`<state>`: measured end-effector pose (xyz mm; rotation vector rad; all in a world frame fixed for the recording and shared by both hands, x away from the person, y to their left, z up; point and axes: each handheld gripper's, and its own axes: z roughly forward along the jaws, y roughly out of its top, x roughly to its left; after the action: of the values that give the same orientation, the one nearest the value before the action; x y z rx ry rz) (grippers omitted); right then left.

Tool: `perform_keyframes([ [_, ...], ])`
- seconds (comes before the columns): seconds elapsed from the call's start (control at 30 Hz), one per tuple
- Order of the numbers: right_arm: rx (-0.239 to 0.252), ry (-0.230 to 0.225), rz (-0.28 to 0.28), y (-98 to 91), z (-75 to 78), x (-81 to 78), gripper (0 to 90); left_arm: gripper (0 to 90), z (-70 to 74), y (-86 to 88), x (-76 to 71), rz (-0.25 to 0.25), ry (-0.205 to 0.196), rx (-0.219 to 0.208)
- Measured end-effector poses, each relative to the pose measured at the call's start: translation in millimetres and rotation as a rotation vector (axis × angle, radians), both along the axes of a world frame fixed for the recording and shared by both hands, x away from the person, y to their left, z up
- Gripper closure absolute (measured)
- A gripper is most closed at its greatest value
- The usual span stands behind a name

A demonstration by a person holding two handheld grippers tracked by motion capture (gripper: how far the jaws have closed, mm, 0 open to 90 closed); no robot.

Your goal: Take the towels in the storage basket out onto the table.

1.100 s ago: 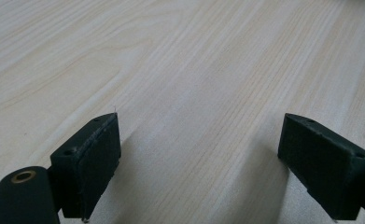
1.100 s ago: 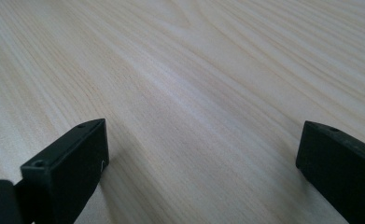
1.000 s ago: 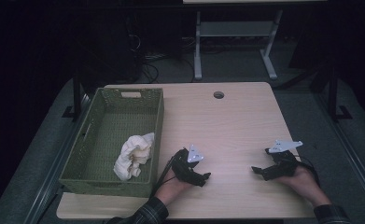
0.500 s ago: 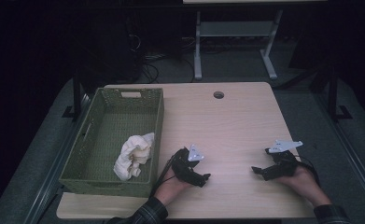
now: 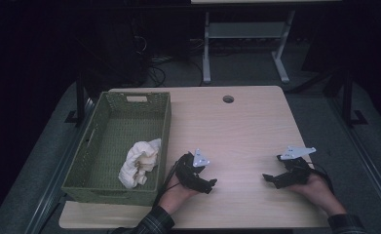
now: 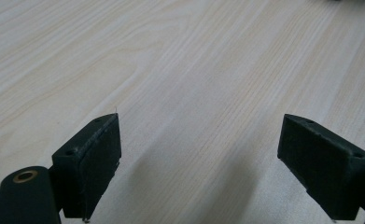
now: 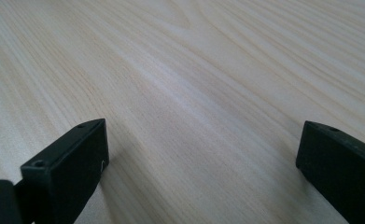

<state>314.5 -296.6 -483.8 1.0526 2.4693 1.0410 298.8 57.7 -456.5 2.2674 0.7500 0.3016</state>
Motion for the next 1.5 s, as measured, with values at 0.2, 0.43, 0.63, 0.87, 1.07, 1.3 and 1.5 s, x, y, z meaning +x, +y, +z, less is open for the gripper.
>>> perform_keyframes([
  [0.2, 0.001, -0.001, -0.001, 0.1, -0.1, 0.0, 1.8, 12.9, 1.6, -0.7, -0.6, -0.004, -0.001, 0.014],
  [0.43, 0.002, -0.001, -0.001, 0.1, -0.1, 0.0, 1.8, 13.0, 8.1, -0.3, -1.3, 0.005, -0.014, 0.015],
  [0.63, 0.002, 0.0, -0.001, 0.1, -0.1, 0.0, 1.8, 13.0, 12.4, 1.0, -1.1, 0.008, -0.021, 0.012],
  [0.87, 0.002, 0.0, -0.002, 0.2, -0.1, -0.1, 1.8, 13.0, 16.8, 1.3, -0.4, 0.01, -0.012, -0.001],
  [1.07, 0.002, 0.0, -0.001, 0.1, -0.1, -0.1, 1.8, 13.0, 22.0, 2.3, -0.5, 0.018, -0.02, -0.019],
  [1.3, 0.002, -0.001, -0.001, 0.1, -0.1, 0.0, 1.8, 13.0, 24.9, 2.4, 0.5, 0.022, -0.02, -0.014],
  [1.5, 0.002, -0.001, -0.001, 0.1, -0.1, 0.0, 1.8, 13.0, 29.6, 3.5, 0.7, 0.026, -0.015, -0.023],
])
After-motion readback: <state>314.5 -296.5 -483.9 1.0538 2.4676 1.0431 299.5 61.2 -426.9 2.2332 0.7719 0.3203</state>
